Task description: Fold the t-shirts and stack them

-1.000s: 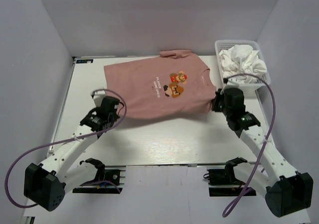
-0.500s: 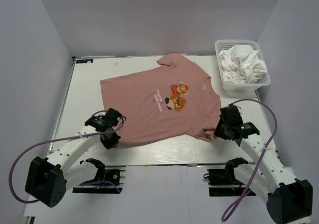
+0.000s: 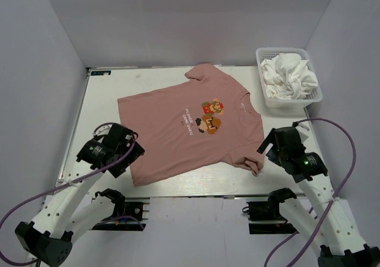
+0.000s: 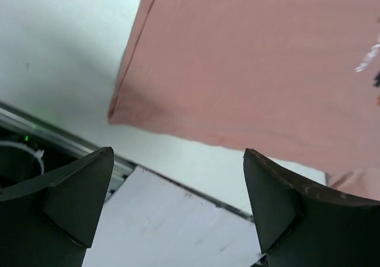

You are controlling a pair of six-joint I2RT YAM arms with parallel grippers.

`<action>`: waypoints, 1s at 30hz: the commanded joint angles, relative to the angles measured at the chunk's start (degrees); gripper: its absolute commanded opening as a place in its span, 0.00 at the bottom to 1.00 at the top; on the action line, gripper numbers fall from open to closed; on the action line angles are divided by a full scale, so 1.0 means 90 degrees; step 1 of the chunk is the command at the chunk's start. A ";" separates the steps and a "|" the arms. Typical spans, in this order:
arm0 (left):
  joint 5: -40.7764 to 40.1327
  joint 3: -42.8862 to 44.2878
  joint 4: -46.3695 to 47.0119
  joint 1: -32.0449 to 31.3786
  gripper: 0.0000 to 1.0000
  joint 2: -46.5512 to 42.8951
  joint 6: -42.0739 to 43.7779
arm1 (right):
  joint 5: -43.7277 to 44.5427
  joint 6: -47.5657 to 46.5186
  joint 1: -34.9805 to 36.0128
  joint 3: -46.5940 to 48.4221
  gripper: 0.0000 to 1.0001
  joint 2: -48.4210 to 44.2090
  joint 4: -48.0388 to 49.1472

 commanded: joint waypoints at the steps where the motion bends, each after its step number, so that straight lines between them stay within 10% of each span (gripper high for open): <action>1: -0.0507 0.0288 0.0459 0.0037 1.00 0.0134 0.0504 | -0.1130 -0.1337 0.0026 0.0195 0.90 0.0245 0.1300; 6: -0.0516 0.0357 0.2098 0.0037 1.00 0.1353 0.1374 | -0.3848 -0.2256 0.0260 -0.0011 0.90 0.1424 0.1835; 20: -0.1230 0.1703 0.3799 0.1226 1.00 0.5289 0.2107 | -0.0932 -0.2140 0.0613 0.1852 0.90 0.4714 0.2945; 30: -0.0898 0.3071 0.4084 0.2194 1.00 0.7504 0.2761 | -0.1289 -0.2140 0.0349 0.3397 0.90 0.7451 0.2801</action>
